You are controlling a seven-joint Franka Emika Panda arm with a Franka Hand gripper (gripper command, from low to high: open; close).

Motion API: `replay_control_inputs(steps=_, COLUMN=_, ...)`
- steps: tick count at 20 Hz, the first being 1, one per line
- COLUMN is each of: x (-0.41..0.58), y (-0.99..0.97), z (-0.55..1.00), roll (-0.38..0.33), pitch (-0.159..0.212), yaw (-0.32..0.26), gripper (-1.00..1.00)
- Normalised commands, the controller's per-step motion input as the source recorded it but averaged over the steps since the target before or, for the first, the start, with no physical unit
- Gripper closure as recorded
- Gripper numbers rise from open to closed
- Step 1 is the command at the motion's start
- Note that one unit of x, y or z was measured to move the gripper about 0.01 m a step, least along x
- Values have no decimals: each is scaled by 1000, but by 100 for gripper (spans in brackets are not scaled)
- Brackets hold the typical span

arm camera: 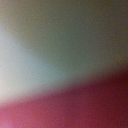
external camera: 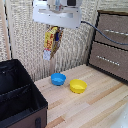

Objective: Position your gripper near the granola bar, please. Lightly grip the granola bar with your gripping tool. Relocate your gripper along with the granola bar toward the leading division of the caddy with caution. Gently release the granola bar into the leading division of the caddy.

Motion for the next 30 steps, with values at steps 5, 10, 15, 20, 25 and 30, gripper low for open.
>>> replay_control_inputs(steps=5, x=-83, y=789, z=212, roll=0, pitch=77, yaw=-46, gripper=100)
replay_control_inputs(steps=10, x=0, y=758, z=94, roll=0, pitch=46, yaw=-113, gripper=100)
replay_control_inputs(steps=15, x=0, y=738, z=59, roll=0, pitch=40, yaw=-131, gripper=100)
replay_control_inputs(steps=20, x=0, y=755, z=11, roll=-7, pitch=53, yaw=-125, gripper=100)
replay_control_inputs(steps=25, x=-1, y=760, z=-3, roll=-41, pitch=59, yaw=-133, gripper=100)
replay_control_inputs(steps=30, x=-12, y=674, z=-71, roll=-52, pitch=41, yaw=-187, gripper=100)
